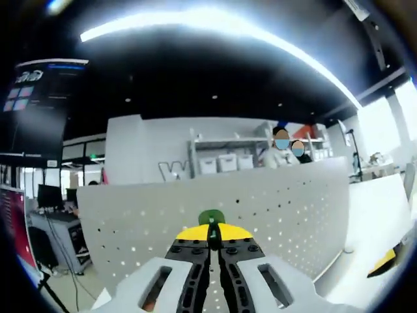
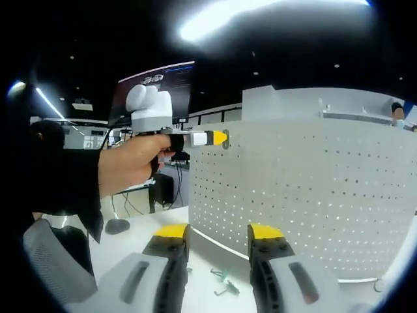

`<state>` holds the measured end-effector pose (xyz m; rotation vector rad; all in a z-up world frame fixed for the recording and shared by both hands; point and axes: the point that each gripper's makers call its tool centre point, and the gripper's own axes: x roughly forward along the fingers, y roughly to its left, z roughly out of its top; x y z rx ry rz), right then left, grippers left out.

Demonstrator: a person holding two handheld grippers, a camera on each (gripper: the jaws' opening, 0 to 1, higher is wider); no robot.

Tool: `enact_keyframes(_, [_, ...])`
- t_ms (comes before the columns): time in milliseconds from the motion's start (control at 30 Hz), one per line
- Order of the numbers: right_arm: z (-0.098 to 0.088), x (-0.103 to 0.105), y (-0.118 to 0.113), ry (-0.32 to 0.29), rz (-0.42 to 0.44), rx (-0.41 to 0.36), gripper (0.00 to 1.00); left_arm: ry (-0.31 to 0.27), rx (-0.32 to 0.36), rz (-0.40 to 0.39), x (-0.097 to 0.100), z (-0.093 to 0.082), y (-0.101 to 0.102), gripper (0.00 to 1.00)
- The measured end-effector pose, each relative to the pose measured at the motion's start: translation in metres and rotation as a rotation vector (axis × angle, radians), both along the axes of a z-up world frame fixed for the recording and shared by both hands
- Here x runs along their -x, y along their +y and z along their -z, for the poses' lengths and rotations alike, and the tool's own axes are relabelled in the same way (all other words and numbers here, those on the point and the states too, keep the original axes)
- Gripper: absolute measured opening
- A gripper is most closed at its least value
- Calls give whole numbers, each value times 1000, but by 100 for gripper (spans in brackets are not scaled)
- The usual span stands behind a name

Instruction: Insert the hook assembly into the mounting plate slot until the hook locks in place.

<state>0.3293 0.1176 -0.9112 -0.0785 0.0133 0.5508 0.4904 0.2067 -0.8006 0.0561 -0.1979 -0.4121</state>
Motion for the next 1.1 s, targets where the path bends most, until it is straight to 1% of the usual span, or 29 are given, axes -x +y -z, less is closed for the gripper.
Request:
enact_keyframes(133, [1,-1,0,7,1,1,33,-4,14,-21,-13,-3,-1,3])
enact_keyframes(233, [2,-1,-1,11,4,-1,33,4,13,-29,-22,-1,-3,3])
enact_keyframes(300, [2,-2,-2,12,6,-2,33,-1,1,-44,-25,0,-3,3])
enact_keyframes(500, [7,-4,-3,32,12,-1,33,5,2,-56,-34,1,-5,3])
enact_keyframes(733, [12,-4,-2,48,9,5,33,1,13,-64,-39,1,-3,3])
enact_keyframes(900, [14,-3,-2,53,9,6,33,-11,10,-65,-38,-2,-3,3])
enact_keyframes(1100, [14,-4,-3,55,11,7,32,-7,13,-71,-41,-2,-3,3])
